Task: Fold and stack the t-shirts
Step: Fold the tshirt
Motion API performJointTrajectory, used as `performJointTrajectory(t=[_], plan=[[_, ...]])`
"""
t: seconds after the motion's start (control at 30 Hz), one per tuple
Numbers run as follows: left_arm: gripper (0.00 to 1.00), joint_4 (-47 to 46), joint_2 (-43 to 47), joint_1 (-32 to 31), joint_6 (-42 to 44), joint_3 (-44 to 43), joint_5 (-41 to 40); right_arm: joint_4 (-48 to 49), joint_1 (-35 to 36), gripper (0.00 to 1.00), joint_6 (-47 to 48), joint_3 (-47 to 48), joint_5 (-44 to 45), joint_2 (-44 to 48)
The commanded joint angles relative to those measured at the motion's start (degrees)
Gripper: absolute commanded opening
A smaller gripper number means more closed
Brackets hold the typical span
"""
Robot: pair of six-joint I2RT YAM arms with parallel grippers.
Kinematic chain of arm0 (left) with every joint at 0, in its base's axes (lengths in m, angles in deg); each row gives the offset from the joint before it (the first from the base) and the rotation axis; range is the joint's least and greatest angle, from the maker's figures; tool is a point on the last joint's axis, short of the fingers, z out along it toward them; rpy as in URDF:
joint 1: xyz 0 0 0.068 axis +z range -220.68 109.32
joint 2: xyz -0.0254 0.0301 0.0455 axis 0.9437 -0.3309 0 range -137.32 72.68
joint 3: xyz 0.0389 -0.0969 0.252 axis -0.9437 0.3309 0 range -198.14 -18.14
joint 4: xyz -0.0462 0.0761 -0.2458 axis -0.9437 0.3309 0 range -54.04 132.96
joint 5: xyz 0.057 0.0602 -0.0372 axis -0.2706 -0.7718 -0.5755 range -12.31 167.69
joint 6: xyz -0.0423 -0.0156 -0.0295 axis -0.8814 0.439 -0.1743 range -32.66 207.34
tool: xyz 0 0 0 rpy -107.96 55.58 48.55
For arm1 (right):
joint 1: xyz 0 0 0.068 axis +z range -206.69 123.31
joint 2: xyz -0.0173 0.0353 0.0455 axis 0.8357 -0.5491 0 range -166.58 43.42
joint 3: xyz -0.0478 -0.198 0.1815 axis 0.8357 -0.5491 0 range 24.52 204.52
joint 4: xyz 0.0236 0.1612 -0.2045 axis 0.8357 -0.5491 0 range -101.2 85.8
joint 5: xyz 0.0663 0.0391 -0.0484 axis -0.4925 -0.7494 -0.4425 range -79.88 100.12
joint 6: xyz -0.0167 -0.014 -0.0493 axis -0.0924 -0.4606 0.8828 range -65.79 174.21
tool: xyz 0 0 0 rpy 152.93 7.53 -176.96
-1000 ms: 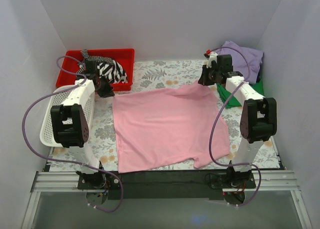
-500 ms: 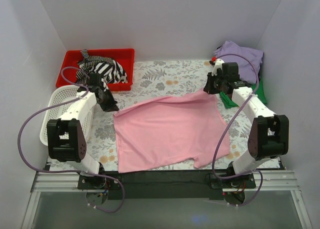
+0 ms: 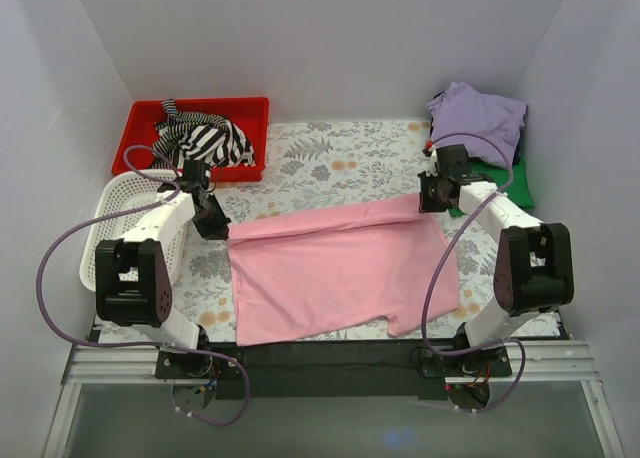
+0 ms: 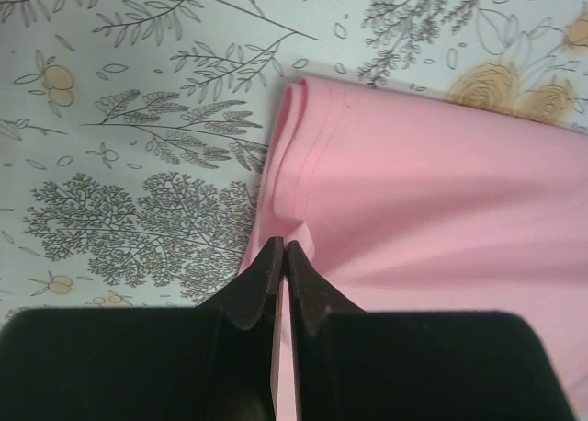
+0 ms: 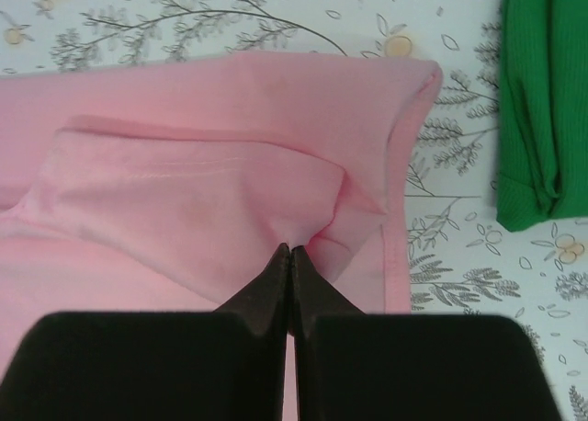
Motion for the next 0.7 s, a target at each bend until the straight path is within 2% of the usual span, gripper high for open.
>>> performJointTrajectory(t=[0.0, 0.13, 0.37, 0.4, 0.47, 0.53, 0.67], plan=[[0.0, -0.1, 0.1, -0.1, -0.7, 1.5, -6.7, -2.0, 0.2, 0.01, -2.9, -0.5, 9.4, -1.1], [0.0, -0.4, -1.7, -0.1, -1.1, 1.3, -8.9, -1.1, 0.0, 0.01, -5.2, -1.6, 15.2, -1.6], [0.0, -0.4, -4.5, -0.1, 2.1, 0.7, -2.3, -0.9, 0.1, 0.01, -5.1, -1.2, 11.9, -4.1], [0.03, 0.2, -4.4, -0.1, 2.0, 0.6, -2.3, -1.0, 0.2, 0.2, -4.9, -1.3, 11.8, -3.9], [0.21, 1.1, -3.6, -0.1, 1.2, 0.8, -4.3, -1.1, 0.2, 0.3, -4.7, -2.3, 12.2, -2.4], [0.29, 3.2, -2.8, -0.1, 0.0, 0.0, -7.1, -1.4, 0.2, 0.49, -5.0, -3.0, 13.9, 0.3], [0.33, 5.7, -0.3, -0.1, -2.3, -2.6, -9.8, -0.9, 0.2, 0.5, -5.9, -3.8, 14.7, 5.7]])
